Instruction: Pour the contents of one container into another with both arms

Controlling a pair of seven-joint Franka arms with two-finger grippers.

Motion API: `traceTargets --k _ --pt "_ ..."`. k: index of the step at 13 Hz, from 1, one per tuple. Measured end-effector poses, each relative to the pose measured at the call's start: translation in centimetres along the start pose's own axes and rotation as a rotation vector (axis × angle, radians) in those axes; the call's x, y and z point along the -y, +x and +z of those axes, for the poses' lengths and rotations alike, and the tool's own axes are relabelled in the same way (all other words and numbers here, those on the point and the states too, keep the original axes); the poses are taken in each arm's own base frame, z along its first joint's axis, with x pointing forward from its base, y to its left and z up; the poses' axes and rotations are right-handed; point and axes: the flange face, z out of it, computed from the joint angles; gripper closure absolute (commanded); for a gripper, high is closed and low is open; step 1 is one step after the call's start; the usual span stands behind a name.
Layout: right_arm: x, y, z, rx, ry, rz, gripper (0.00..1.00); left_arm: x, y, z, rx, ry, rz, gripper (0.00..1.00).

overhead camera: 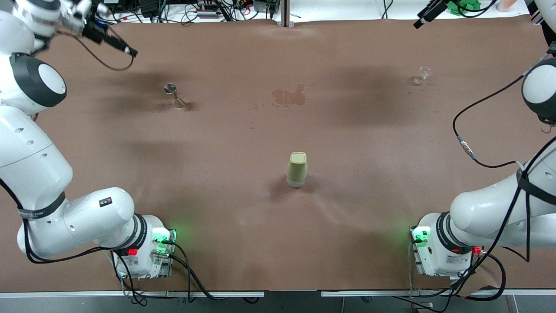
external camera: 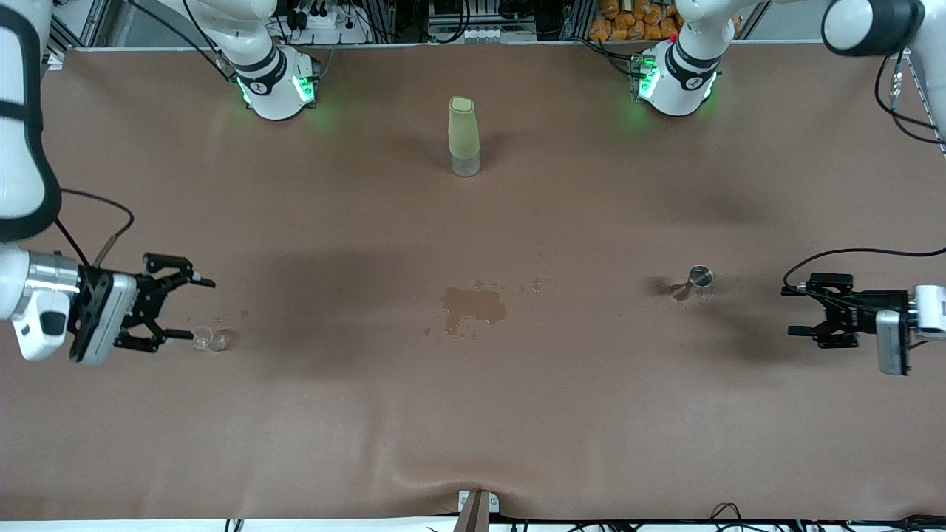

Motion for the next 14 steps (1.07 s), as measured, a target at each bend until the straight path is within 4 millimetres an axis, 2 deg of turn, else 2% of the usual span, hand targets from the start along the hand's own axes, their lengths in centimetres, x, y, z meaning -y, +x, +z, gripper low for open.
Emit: traceTargets --k 2,3,5,6,10,12,14 --pt "1.0 -1.5 -2.2 0.034 -0.034 0.059 0.0 -8.1 5.8 -2.6 0.126 0.161 -0.081 0.0" --pt "1.6 -2.1 -3.3 0.053 -0.044 0.091 0.0 -12.5 8.6 -2.9 0.185 0.254 -0.136 0.0" --pt "3.0 -3.1 -5.6 0.081 -0.062 0.159 0.0 -20.2 13.3 -1.5 0.285 0.438 -0.206 0.0" --pt "3.7 -3.5 -6.5 0.094 -0.077 0.194 0.0 -22.8 14.7 -0.5 0.314 0.504 -0.226 0.0" --pt "6.9 -4.2 -9.9 0.186 -0.186 0.425 0.0 -28.7 17.7 2.5 0.289 0.695 -0.461 0.0" --pt "8.6 -4.1 -11.2 0.227 -0.243 0.562 0.0 -29.5 17.7 2.0 0.273 0.717 -0.486 0.0" --pt "9.5 -4.2 -12.1 0.258 -0.31 0.657 0.0 -29.4 16.9 -0.2 0.254 0.751 -0.506 0.0"
